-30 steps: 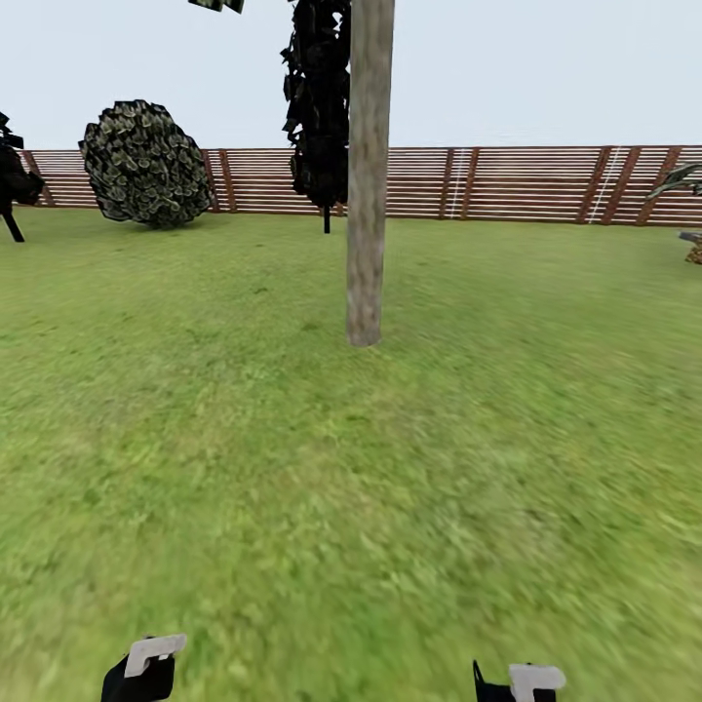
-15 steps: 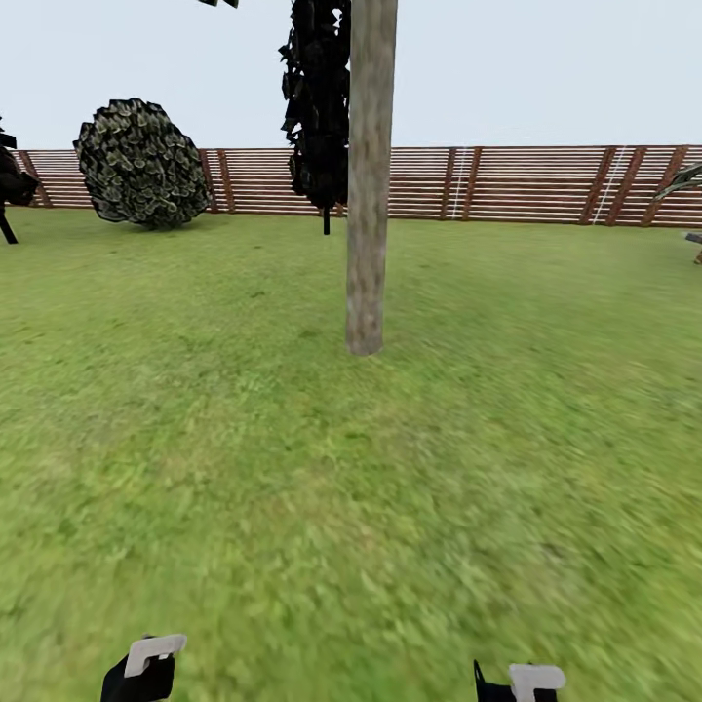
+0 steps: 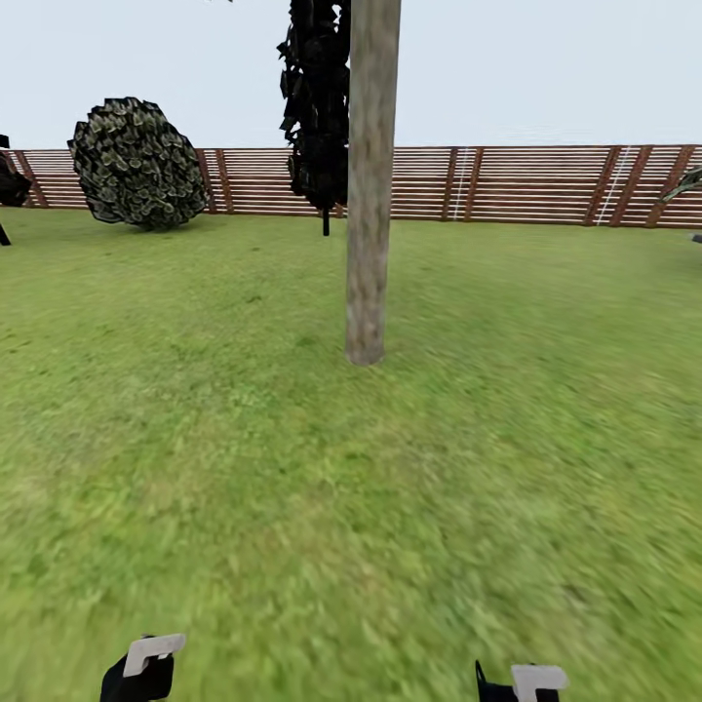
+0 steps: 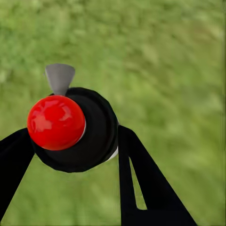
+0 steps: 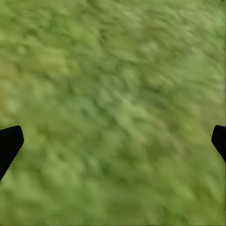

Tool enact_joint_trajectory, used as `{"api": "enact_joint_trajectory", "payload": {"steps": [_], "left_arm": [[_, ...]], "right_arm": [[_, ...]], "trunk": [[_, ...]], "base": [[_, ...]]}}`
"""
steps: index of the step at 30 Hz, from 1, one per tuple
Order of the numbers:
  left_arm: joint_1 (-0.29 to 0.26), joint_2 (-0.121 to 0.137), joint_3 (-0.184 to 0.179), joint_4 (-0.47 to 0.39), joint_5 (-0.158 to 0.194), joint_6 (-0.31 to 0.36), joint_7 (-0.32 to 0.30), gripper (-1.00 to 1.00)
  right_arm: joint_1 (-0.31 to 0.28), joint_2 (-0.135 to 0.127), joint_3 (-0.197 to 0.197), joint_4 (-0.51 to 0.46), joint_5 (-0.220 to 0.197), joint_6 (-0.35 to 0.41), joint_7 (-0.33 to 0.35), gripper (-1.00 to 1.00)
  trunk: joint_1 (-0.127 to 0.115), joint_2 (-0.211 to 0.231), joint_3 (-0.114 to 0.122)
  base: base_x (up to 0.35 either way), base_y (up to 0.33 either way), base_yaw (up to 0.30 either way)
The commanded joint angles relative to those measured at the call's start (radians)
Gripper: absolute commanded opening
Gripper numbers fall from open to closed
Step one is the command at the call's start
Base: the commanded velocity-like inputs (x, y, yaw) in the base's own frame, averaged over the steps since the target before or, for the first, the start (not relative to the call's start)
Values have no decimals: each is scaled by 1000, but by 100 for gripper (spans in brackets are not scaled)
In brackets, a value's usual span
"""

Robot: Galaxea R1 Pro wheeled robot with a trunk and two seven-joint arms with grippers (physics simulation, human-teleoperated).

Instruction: In the garden, pick up the pesticide atomizer on the floor and spray pesticide onto both trees until each tree trunk is fully covered.

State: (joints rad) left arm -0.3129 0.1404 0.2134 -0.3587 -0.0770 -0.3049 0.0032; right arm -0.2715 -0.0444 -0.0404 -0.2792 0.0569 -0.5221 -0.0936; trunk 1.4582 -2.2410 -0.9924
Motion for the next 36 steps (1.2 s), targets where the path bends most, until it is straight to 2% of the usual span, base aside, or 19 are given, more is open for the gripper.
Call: {"api": "enact_joint_trajectory", "payload": {"steps": [1, 15, 36], "left_arm": [[0, 0, 0, 0, -1, 1, 3, -100], [0, 10, 1, 0, -3, -5, 6, -100], [0, 1, -2, 0, -3, -4, 9, -100]], "right_arm": [[0, 0, -1, 0, 0, 0, -1, 100], [0, 0, -3, -4, -2, -1, 0, 100], [0, 0, -3, -3, -1, -1, 0, 100]], "trunk": [[0, 0, 0], [0, 0, 0], [0, 0, 0]], "base": [[339, 0, 0], [339, 0, 0], [336, -63, 0]]}}
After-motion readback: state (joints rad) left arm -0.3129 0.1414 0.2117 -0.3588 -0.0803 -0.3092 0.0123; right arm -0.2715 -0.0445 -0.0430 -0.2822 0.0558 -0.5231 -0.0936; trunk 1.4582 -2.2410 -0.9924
